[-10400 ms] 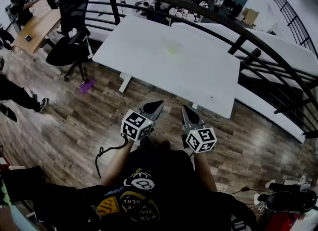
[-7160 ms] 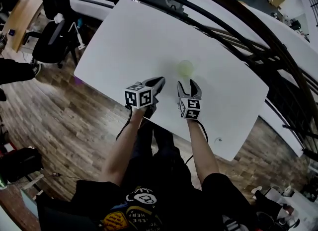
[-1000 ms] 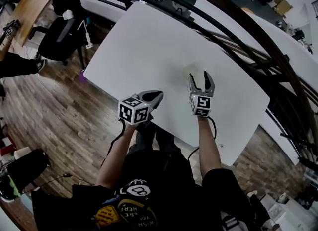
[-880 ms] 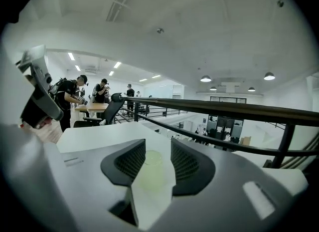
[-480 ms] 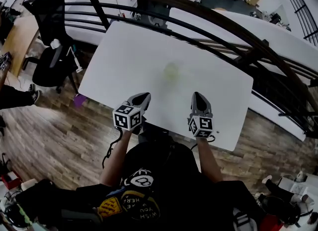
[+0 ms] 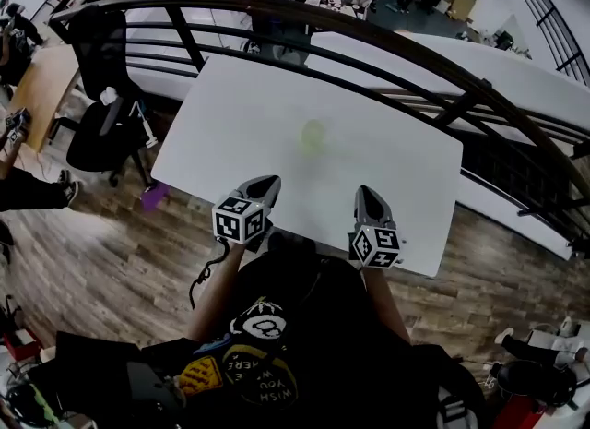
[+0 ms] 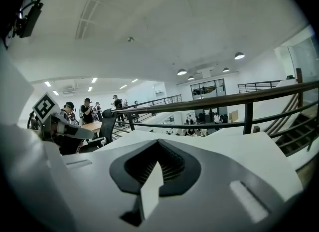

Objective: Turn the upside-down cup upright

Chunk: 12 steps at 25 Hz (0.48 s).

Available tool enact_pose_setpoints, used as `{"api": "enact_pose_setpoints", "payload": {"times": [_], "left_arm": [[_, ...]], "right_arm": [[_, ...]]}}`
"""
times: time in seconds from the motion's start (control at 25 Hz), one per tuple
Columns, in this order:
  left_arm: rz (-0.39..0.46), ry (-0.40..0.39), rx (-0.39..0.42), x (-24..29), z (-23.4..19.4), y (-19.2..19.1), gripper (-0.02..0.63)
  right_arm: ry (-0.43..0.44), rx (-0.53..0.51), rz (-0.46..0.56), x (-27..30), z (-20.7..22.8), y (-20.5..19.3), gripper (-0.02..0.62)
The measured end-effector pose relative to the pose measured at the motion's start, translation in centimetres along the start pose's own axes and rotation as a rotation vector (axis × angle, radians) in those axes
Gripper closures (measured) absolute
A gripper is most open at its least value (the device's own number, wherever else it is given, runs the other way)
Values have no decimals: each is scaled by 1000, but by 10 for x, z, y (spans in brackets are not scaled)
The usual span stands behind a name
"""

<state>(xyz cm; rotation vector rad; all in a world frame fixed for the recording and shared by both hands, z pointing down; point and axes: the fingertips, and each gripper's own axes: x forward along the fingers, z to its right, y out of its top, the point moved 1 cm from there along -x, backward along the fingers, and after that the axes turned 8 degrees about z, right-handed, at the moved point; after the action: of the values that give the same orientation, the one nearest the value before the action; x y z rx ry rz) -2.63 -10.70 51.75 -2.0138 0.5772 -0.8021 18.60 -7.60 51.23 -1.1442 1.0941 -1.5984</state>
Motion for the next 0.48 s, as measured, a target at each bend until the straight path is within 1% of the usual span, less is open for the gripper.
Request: {"api": "enact_pose_setpoints", "payload": {"times": [0.2,0.36,0.48], "left_arm": [[30,-29,-3,-1,10,9,607],[32,-39,5,0,18,8,607],[39,-35,12,-2,21,8,607]], "right_arm": [[21,23,27,0,-8,9,595],[50,22,29,3,-19,10,595],[81,-21,29,4,-30,12,595]]}}
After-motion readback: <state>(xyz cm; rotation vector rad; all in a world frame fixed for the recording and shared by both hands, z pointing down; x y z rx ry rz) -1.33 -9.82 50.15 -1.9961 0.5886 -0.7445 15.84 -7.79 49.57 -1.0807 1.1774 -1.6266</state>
